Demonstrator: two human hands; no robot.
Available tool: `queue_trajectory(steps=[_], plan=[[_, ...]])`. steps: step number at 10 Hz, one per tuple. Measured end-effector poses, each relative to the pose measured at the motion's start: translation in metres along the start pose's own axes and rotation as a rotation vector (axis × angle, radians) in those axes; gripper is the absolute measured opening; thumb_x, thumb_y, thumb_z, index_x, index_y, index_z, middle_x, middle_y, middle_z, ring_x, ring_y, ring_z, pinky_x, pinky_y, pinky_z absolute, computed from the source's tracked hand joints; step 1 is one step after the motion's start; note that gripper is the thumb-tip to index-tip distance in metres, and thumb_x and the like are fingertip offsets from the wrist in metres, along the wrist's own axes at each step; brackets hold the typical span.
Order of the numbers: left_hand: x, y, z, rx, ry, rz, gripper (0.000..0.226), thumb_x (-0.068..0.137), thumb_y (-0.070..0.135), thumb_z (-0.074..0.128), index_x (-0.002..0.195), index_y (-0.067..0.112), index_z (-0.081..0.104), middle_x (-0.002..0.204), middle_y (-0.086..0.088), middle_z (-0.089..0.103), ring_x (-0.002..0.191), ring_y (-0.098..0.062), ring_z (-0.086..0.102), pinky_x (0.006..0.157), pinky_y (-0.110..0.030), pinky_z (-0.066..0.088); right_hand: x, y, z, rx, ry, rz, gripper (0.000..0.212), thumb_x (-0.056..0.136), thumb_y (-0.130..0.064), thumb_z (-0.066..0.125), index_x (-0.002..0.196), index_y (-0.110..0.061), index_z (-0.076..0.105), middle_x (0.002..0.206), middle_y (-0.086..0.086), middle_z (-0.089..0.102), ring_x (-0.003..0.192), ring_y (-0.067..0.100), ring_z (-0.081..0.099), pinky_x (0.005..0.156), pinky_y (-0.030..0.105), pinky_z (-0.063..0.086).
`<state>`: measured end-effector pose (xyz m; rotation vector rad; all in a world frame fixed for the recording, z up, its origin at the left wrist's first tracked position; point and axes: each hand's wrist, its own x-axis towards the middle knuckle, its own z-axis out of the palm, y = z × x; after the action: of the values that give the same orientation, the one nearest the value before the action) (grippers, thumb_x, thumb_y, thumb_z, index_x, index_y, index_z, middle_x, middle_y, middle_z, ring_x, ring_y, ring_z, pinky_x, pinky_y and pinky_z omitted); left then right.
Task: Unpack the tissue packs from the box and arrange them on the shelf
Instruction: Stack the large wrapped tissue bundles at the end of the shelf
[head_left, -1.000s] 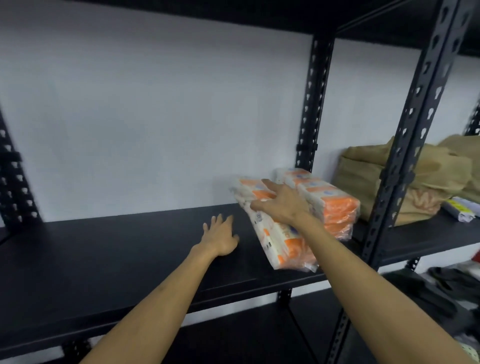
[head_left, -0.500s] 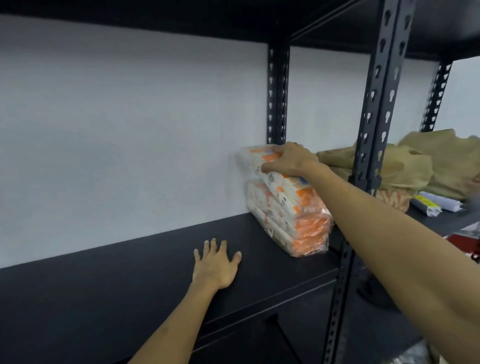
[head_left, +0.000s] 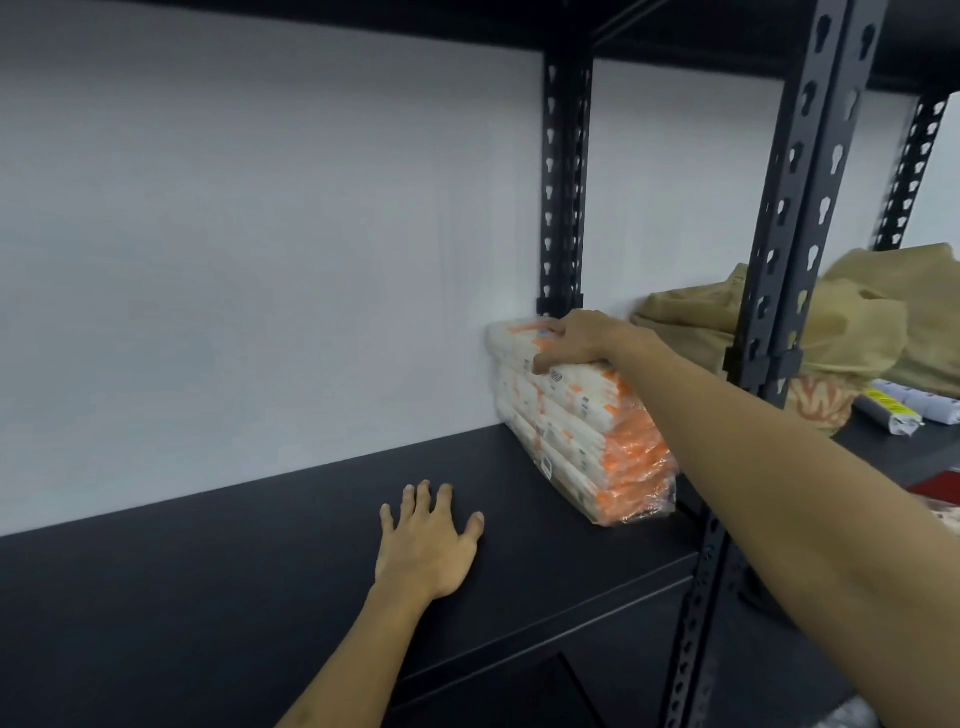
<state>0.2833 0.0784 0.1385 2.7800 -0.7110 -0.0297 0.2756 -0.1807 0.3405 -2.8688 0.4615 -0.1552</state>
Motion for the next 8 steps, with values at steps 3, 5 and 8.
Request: queue_trajectory(steps=[3,5,8], plan=[[0.000,0.000,-0.001,-0.006,0.002,0.000,0.074,0.102,0.064,0.022,0.163,0.023,0.012,0.171,-0.005,0.003,0.158,-0.024,-0.006,0.126,-0.053,-0.002,-0.021,-0.005,-0.024,0.014,0.110,0.011,0.114,0.067,-0.095,0.047,0.159,-0.031,0.023,0.165,-0.001,0.026,0.148,0.030,0.032,0.119,0.057,0.027],[0.000,0.000,-0.001,-0.011,-0.002,0.006,0.075,0.101,0.064,0.021,0.163,0.023,0.012,0.171,-0.006,0.003,0.158,-0.024,-0.006,0.126,-0.053,-0.002,-0.128,0.002,0.027,0.098,0.675,-0.030,0.075,0.084,-0.064,0.062,0.148,-0.029,0.043,0.156,0.007,0.037,0.147,0.031,0.025,0.114,0.060,0.026],[-0.002,0.000,-0.002,-0.005,0.000,0.012,0.074,0.102,0.064,0.022,0.163,0.023,0.014,0.171,-0.007,0.004,0.158,-0.026,-0.003,0.126,-0.054,-0.001,-0.139,0.017,0.135,0.255,0.956,0.027,0.074,0.096,-0.040,0.062,0.158,-0.022,0.024,0.166,0.016,0.010,0.155,0.034,0.003,0.119,0.058,0.025]])
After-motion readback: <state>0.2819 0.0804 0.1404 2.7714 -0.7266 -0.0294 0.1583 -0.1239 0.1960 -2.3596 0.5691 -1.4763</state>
